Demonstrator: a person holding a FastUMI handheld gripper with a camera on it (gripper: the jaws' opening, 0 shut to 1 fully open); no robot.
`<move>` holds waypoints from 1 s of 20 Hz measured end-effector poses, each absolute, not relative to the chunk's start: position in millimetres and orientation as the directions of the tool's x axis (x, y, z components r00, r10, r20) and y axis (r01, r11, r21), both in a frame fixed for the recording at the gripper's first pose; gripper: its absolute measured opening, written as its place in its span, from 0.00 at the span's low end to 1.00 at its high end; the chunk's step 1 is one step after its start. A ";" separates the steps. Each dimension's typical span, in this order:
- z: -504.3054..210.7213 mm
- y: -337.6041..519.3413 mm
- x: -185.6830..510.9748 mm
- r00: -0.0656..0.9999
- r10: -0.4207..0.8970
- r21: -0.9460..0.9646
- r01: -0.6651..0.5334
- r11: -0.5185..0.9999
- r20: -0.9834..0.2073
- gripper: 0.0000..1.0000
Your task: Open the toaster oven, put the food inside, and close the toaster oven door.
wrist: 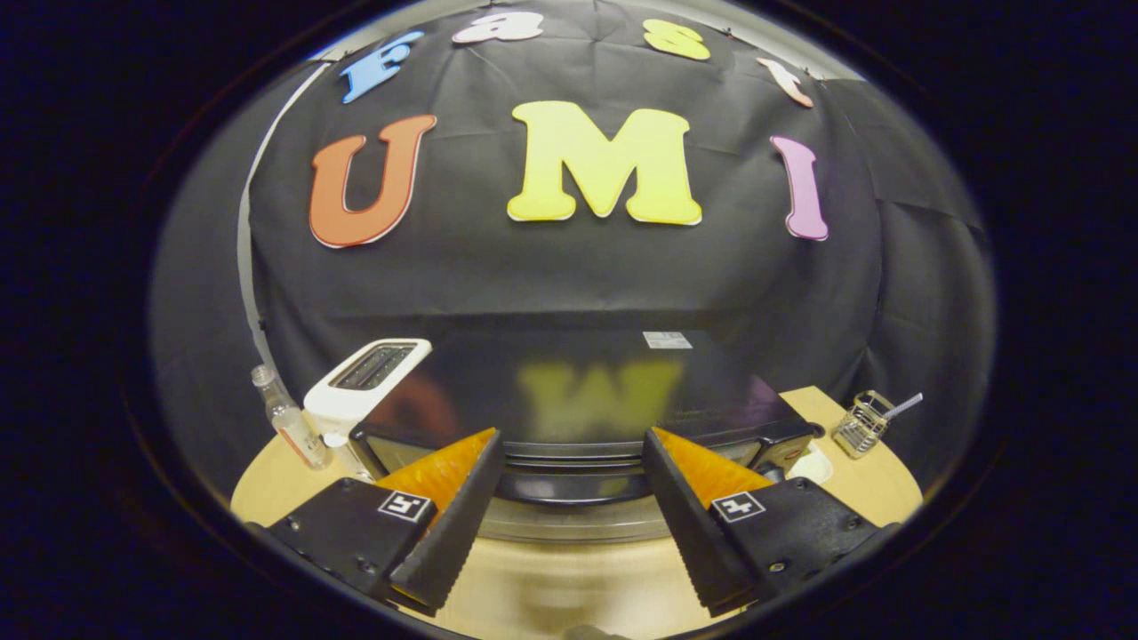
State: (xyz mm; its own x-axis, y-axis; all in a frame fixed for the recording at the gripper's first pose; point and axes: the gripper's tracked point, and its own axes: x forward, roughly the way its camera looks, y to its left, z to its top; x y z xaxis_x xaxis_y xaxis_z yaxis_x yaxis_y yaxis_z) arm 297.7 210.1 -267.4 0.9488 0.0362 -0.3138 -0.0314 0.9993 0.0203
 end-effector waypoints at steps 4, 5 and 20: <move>-268.0 209.9 291.7 0.945 0.040 0.030 -0.032 0.999 -0.324 1.00; -269.5 209.5 289.1 0.945 0.039 0.028 -0.032 0.999 -0.324 1.00; -318.1 204.0 189.0 0.919 0.041 0.022 -0.035 0.999 -0.392 1.00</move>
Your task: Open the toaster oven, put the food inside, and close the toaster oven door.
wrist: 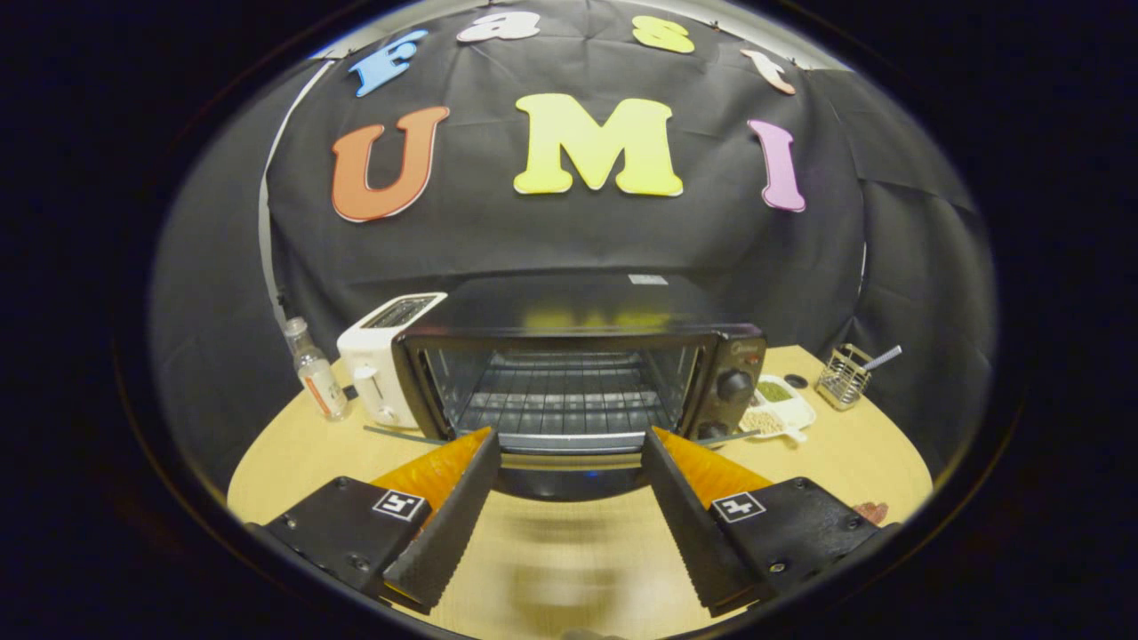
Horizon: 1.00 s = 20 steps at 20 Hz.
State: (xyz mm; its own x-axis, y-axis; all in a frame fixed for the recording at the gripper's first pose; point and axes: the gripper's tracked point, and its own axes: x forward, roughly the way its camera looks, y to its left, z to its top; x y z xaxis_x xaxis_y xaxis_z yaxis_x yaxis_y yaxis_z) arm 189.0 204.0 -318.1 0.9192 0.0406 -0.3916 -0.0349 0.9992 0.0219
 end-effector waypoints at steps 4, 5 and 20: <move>-344.0 201.9 165.2 0.898 0.041 0.019 -0.036 0.999 -0.439 1.00; -350.1 200.9 161.2 0.892 0.041 0.022 -0.034 0.999 -0.451 1.00; -409.1 197.0 133.5 0.830 0.038 0.016 -0.035 0.999 -0.557 1.00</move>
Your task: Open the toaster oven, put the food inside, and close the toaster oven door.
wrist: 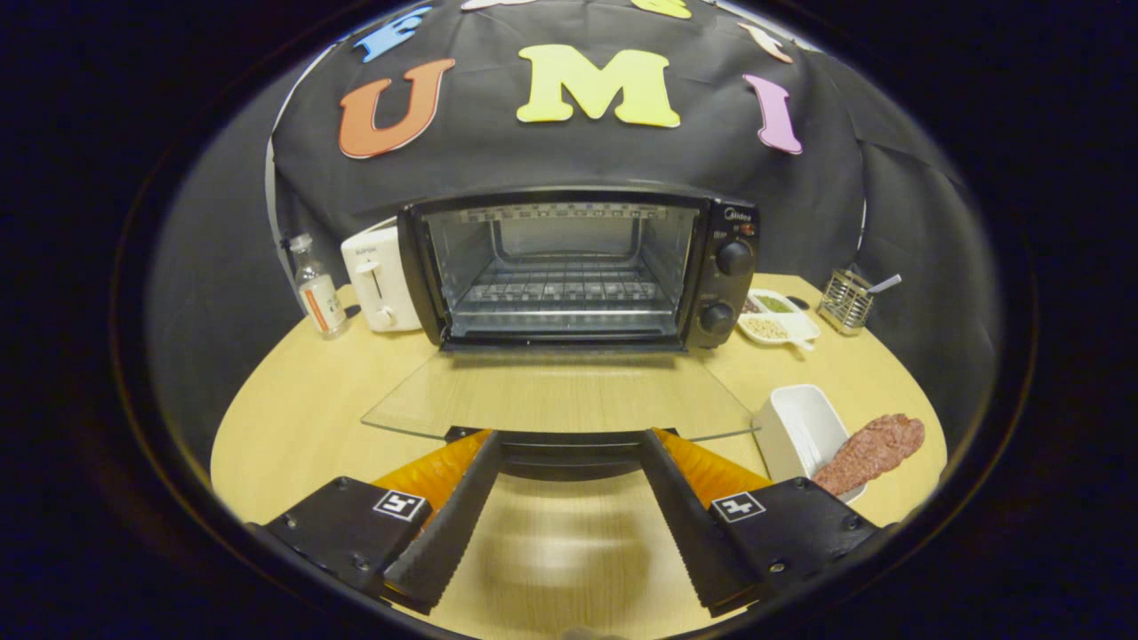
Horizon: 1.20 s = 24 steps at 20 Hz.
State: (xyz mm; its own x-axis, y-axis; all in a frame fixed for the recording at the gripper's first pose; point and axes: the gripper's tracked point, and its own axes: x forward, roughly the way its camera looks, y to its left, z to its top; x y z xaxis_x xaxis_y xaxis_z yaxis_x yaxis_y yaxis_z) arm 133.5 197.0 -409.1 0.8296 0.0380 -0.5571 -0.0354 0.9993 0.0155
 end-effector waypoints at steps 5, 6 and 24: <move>-435.1 196.0 129.4 0.801 0.043 0.044 -0.021 0.999 -0.598 1.00; -433.7 194.9 129.3 0.806 0.038 0.030 -0.025 0.999 -0.590 1.00; -343.9 54.6 112.5 0.857 0.017 -0.059 -0.055 0.997 -0.515 1.00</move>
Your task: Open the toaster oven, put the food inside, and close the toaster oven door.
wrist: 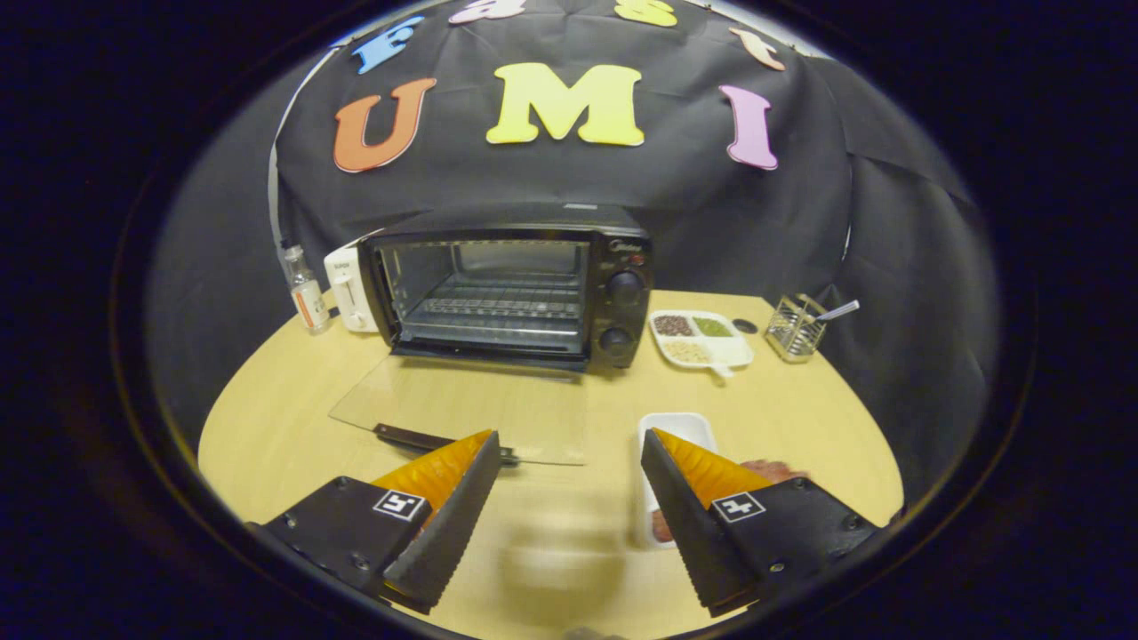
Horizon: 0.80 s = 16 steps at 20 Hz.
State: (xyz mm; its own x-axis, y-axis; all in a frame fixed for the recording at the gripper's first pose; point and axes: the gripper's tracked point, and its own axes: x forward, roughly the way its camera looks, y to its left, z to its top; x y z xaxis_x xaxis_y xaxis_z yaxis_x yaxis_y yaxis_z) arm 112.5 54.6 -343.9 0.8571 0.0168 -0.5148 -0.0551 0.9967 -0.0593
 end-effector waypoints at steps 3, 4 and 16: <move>-325.1 -17.7 119.7 0.866 -0.007 -0.089 -0.044 0.995 -0.499 1.00; -325.8 -35.9 121.2 0.863 -0.005 -0.089 -0.046 0.995 -0.506 1.00; -406.2 -68.4 98.8 0.544 0.460 0.385 -0.254 0.888 -0.702 0.84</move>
